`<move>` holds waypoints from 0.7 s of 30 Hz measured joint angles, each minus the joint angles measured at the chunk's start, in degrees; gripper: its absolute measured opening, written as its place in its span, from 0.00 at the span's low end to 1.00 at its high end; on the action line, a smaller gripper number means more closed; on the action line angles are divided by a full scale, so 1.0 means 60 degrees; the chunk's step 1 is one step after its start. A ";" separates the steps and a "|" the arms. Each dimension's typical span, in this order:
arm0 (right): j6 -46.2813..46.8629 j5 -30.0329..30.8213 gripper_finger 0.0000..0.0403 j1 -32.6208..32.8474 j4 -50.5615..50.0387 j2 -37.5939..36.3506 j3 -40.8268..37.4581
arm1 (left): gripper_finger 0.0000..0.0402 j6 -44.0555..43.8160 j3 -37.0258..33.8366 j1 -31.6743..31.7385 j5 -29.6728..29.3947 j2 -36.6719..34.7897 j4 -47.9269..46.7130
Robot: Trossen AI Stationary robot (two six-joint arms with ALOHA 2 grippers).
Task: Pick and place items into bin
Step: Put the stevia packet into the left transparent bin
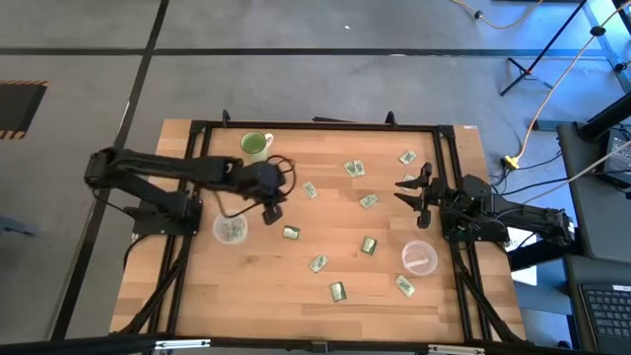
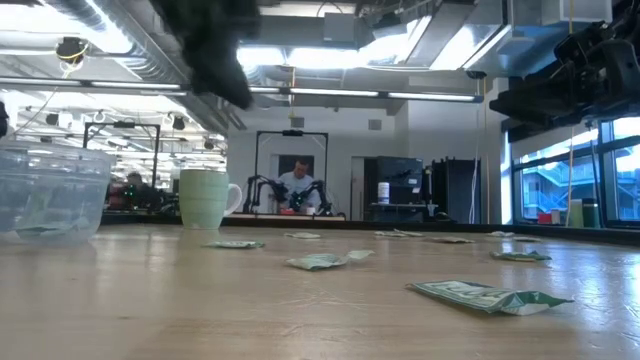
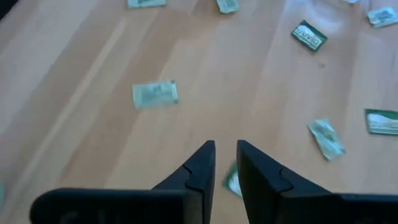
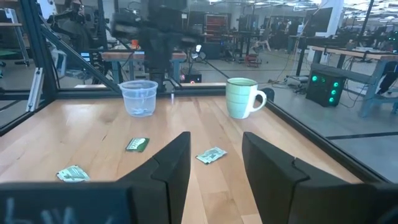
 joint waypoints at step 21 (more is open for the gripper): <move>-0.0051 -0.0004 0.37 -0.0001 -0.0030 0.0000 0.0000 | 0.30 0.4330 -0.0011 -0.1114 0.3477 0.4460 0.5405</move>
